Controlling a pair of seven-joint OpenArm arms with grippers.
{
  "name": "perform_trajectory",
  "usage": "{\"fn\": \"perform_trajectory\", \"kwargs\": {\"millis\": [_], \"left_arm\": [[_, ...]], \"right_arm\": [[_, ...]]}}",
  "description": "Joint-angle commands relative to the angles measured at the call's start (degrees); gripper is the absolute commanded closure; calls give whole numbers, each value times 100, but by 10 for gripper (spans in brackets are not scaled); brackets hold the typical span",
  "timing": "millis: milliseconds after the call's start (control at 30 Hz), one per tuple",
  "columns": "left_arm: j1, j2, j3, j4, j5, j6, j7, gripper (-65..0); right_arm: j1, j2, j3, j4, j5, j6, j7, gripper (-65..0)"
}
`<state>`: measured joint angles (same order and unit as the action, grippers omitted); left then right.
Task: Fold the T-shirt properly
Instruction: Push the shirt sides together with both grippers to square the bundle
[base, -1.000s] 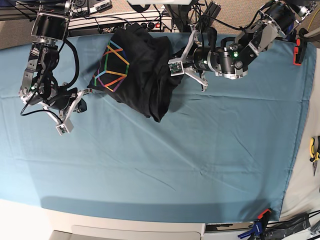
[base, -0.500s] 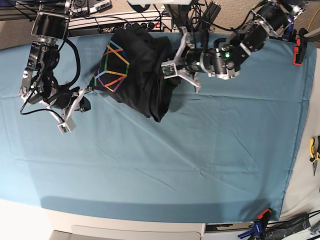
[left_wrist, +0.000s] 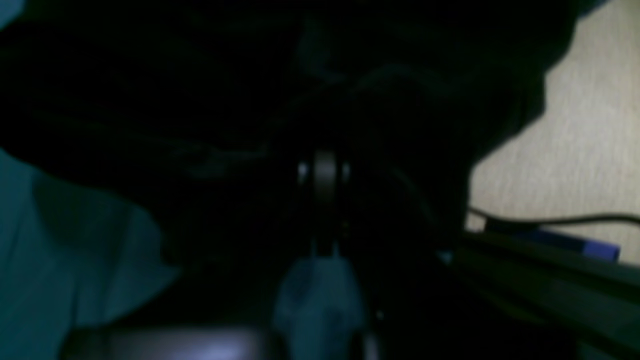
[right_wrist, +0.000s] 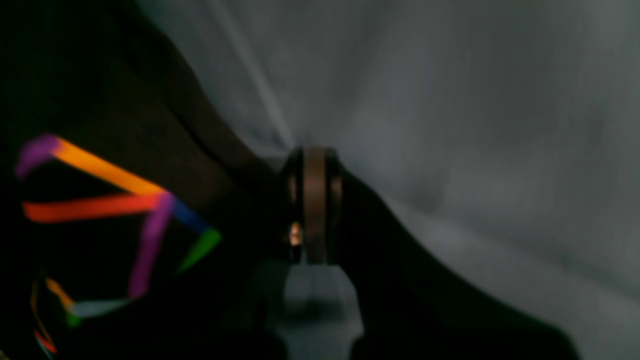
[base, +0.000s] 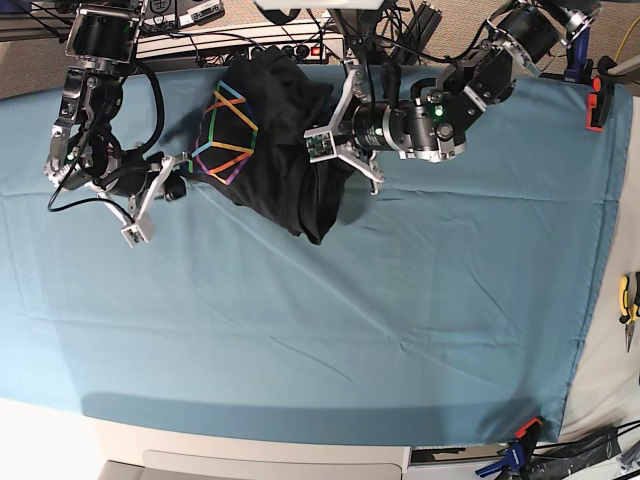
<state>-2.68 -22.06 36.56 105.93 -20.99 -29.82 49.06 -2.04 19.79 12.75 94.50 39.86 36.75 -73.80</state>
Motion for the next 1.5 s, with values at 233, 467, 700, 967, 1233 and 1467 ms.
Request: {"fn": "perform_trajectory", "kwargs": {"millis": [233,467,700,967,1233,1467], "left_arm": [[-44,-396,-33,76,-81,-2,118,0],[306,-492,-33,76,-219,-7,201,0],[586,-457,-33,76,-212,-2,-50,0],[503,-321,-33,70,52,-2,-374,0],[232,160,-33,-590,151,-7,-649,0],[-376,192,-31,-737,146,-4,-627,0]], "right_arm": [[227,46,-632,74,-315,50,369,0],[328,-267,-1147,66,-903,26,494,0],[273,-295,-1163,66,-1014,-74,267,0],[267,-278,-1156,66,-1016,-76,122,0],[232,-149,-1152,66,-1099,-234,-103,0],[-170,149,-1152,66,-1075,-234,-269,0]]}}
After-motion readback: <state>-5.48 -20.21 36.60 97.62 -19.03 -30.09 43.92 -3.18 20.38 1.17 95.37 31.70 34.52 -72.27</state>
